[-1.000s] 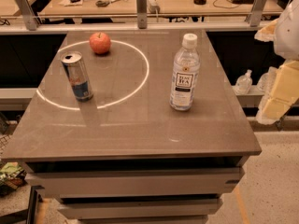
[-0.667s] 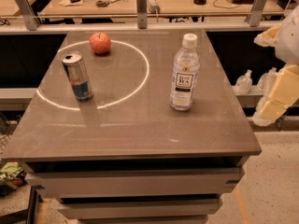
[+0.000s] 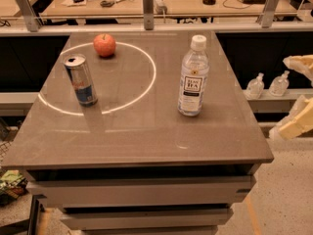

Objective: Knock blue plastic bottle over

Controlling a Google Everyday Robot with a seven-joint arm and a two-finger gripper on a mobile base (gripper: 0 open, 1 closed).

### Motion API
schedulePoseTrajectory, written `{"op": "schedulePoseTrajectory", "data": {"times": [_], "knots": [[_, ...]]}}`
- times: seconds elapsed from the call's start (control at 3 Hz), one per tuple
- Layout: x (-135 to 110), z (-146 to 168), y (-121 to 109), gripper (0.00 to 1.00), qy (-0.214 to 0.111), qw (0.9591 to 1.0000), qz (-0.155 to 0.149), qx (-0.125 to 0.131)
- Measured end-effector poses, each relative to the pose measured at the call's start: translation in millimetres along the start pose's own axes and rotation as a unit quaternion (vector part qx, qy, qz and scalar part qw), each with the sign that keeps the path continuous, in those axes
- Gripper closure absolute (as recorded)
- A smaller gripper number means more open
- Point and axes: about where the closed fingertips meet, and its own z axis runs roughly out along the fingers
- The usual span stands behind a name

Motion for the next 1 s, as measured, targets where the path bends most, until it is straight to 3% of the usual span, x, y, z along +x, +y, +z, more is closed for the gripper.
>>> {"op": "schedulePoseTrajectory", "data": {"times": [0.33, 0.67, 1.0], "knots": [[-21.4, -3.5, 5.3, 0.00, -0.093, 0.9954, 0.020, 0.002], [-49.6, -7.8, 11.1, 0.00, -0.144, 0.9886, 0.042, 0.007], [-49.7, -7.8, 11.1, 0.00, -0.144, 0.9886, 0.042, 0.007]]}}
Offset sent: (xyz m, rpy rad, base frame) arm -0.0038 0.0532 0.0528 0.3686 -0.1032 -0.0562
